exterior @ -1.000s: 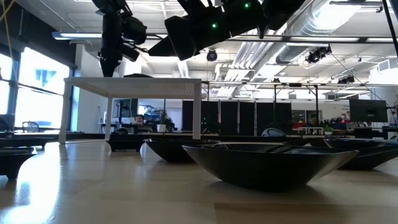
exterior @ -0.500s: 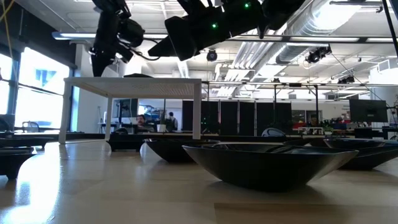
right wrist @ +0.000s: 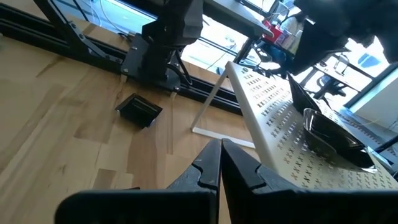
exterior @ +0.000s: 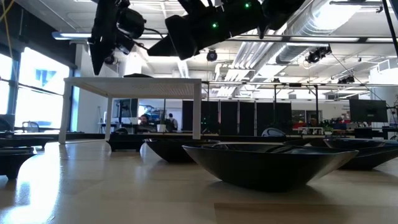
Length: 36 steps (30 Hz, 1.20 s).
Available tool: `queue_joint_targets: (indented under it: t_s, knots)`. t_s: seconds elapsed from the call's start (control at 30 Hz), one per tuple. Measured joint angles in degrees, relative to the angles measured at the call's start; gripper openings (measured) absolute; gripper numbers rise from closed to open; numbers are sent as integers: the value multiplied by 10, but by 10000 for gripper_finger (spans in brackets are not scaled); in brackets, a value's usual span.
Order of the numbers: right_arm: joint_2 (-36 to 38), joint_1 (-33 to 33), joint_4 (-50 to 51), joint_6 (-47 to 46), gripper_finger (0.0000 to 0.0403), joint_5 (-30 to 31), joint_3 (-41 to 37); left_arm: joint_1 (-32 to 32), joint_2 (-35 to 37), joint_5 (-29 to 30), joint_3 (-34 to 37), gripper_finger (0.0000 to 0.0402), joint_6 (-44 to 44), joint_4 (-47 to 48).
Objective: Pick & Place Mini shaped plates
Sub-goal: Stack the drop-shaped plate on top of the drop-shaped plate on the shelf
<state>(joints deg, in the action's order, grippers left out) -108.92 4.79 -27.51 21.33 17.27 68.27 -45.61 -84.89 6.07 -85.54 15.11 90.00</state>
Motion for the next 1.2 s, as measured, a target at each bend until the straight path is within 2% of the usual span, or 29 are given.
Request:
queue_joint_targets:
  t_s: [0.17, 0.23, 0.4, 0.77, 1.2]
  knots:
    - [0, 3, -1, 1, 1, -2, 0, -1, 5, 83, 0, 0, -5, -44]
    - [0, 3, -1, 1, 2, -2, 0, -8, 5, 93, 0, 0, -3, -66]
    - [0, 3, -1, 1, 1, -1, 0, -34, 5, 49, 0, 0, 30, -70]
    - [0, 3, 2, 1, 1, -1, 0, -50, 13, 49, 60, 0, 41, -81]
    - [0, 3, 2, 1, 1, -1, 0, -50, 18, -16, 70, 0, 45, -58]
